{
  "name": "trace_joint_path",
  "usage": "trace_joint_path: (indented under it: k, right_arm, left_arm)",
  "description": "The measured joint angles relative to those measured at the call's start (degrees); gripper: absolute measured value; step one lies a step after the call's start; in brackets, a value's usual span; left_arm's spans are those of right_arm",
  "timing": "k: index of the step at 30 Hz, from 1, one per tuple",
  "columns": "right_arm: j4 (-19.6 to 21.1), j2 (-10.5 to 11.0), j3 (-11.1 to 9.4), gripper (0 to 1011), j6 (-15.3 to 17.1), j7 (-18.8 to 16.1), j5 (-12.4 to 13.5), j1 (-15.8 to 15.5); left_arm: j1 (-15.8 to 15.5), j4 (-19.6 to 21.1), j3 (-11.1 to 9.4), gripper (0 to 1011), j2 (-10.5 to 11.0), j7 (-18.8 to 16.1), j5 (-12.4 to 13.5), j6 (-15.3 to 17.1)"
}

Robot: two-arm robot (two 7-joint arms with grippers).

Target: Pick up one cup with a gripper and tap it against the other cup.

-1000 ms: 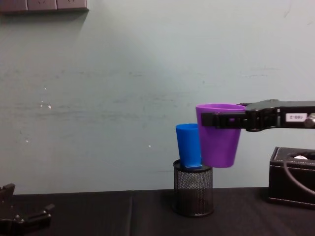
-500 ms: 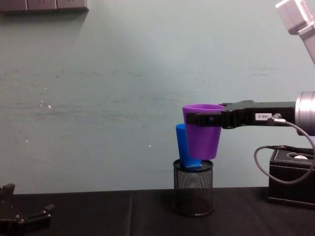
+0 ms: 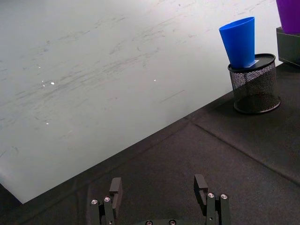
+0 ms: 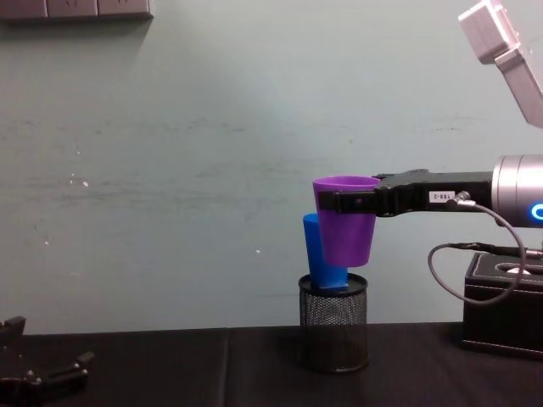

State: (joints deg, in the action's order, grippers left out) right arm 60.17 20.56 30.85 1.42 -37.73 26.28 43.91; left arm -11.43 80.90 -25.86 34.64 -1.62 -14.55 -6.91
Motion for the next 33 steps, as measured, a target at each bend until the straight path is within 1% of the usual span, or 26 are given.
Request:
trace_joint_path:
  k: [7,10,20,26,33]
  right_arm:
    - [-3.8,-1.5,-0.3,735,-1.2,0.0,-1.2,1.7]
    - [-5.4,-2.3,-0.9,735,-1.7,0.0,-1.3,2.4]
    - [-10.2,-4.6,-1.7,735,-3.6,-0.2,-2.2,4.3]
    - [-12.5,-5.8,-1.9,735,-4.4,-0.9,-2.9,5.3]
    - [-14.1,-6.7,-2.1,735,-4.9,-1.5,-3.7,5.9]
  left_arm:
    - [0.0,0.0,0.0,1004,0.0,0.0,0.0,0.0]
    - [0.0,0.0,0.0,1005,0.0,0.0,0.0,0.0]
    - [0.0,0.0,0.0,1005,0.0,0.0,0.0,0.0]
    - [0.0,0.0,0.0,1005,0.0,0.0,0.0,0.0]
    - [0.0,0.0,0.0,1005,0.0,0.0,0.0,0.0]
